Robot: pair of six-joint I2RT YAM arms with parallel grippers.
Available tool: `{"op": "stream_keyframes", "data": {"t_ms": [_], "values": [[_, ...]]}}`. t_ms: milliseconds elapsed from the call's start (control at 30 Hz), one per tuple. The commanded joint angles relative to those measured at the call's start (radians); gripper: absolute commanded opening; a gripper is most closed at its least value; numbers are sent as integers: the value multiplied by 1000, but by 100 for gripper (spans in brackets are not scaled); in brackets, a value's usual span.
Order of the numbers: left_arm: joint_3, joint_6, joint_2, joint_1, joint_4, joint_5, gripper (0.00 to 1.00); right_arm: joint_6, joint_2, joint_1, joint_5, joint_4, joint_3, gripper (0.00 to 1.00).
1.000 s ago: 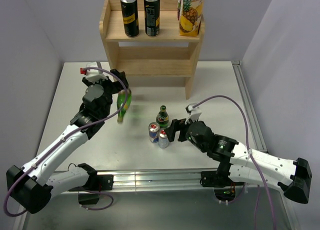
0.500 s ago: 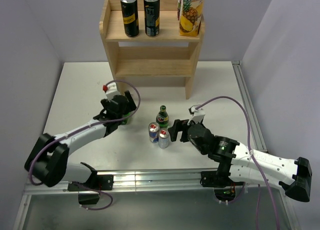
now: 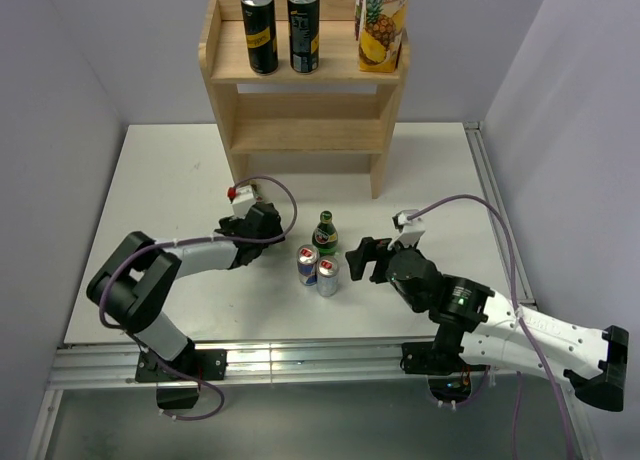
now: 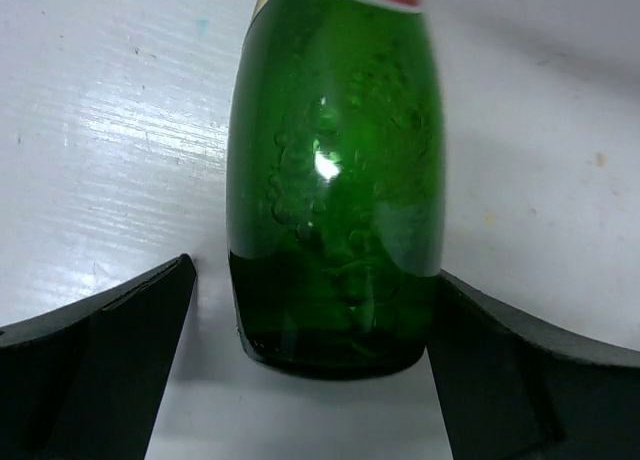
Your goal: Place and organize the beverage onto the shelf
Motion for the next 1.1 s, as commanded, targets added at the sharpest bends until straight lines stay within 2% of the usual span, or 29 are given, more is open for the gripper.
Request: {"op": "stream_keyframes", "data": {"t_ms": [0, 167, 267, 667, 833, 1067], "values": [[55, 11, 49, 44, 39, 5, 99, 13, -42, 4, 41, -30, 7, 96], [116, 31, 83, 68, 51, -2, 99, 13, -89, 4, 44, -44, -5, 96], [176, 31, 86, 71, -2, -2, 99, 15, -88, 4, 47, -61, 1, 95], [226, 106, 58, 74, -85, 27, 99, 12, -77, 6, 50, -41, -12, 95], [303, 195, 176, 103, -52, 84, 99, 10, -73, 4, 45, -21, -12, 95], [495, 280, 322, 149, -76, 136, 99, 13, -109, 4, 78, -68, -9, 95]]}}
